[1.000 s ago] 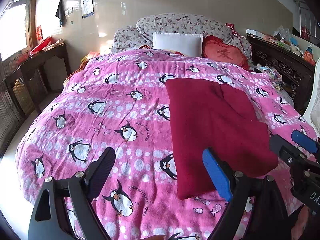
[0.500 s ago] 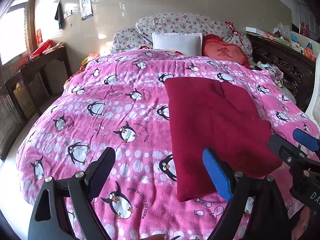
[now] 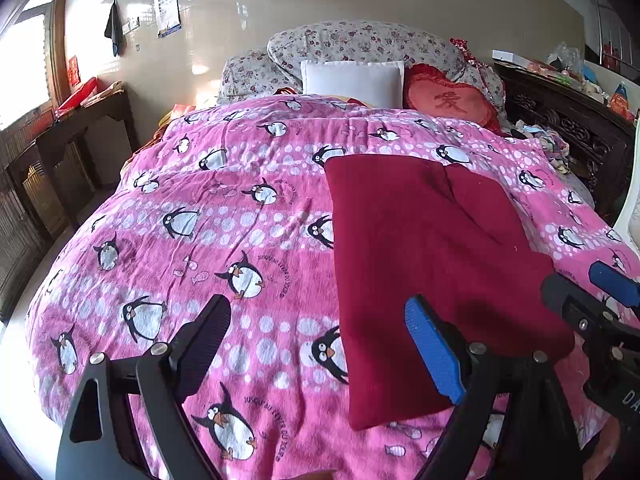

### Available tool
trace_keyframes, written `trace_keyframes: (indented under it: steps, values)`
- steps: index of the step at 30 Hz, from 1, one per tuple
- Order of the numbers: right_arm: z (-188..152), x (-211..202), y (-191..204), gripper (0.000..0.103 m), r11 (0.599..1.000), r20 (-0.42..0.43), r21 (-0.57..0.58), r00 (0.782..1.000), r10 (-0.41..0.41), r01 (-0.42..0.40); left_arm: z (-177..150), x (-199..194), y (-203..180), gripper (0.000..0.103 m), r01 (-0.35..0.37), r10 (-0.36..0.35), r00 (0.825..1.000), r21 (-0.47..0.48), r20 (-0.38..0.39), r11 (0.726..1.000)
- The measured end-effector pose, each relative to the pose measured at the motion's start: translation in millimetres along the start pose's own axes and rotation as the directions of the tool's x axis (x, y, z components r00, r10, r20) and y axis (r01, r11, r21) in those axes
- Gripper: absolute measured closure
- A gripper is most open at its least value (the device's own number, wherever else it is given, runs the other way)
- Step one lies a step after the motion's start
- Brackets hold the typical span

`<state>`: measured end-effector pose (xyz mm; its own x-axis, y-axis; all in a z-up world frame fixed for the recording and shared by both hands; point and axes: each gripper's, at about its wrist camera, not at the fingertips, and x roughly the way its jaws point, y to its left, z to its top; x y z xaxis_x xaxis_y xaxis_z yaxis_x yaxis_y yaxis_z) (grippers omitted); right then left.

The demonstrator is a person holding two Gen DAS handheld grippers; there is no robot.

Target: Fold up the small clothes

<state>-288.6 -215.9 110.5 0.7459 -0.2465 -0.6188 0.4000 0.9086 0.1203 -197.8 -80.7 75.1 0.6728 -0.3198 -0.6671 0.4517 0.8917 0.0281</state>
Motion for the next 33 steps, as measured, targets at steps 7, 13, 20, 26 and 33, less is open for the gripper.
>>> trace_keyframes:
  steps: [7,13,20,26,33]
  values:
    - [4.2,4.5,-3.0,0.013,1.0,0.002,0.0,1.0,-0.009,0.009,7.6,8.4,-5.9,0.015,0.0,0.001,1.0,0.012,-0.007,1.0]
    - [8.7,7.9,-8.7,0.013,1.0,-0.001,0.005,1.0,-0.019,0.019,13.2,12.3,-10.0,0.015,0.003,-0.003,1.0,0.017,-0.004,1.0]
    - [12.0,12.9,-12.3,0.012,1.0,-0.012,0.011,1.0,-0.02,0.02,18.0,19.5,-12.3,0.015,0.011,-0.011,1.0,0.013,-0.016,1.0]
    - [14.1,17.7,-11.1,0.012,1.0,-0.014,0.005,1.0,-0.014,0.014,19.7,21.9,-14.6,0.015,0.007,-0.006,1.0,0.026,-0.014,1.0]
    - [14.4,21.3,-10.7,0.012,1.0,-0.023,0.005,1.0,-0.013,0.013,20.8,24.1,-14.8,0.015,0.007,-0.007,1.0,0.023,-0.018,1.0]
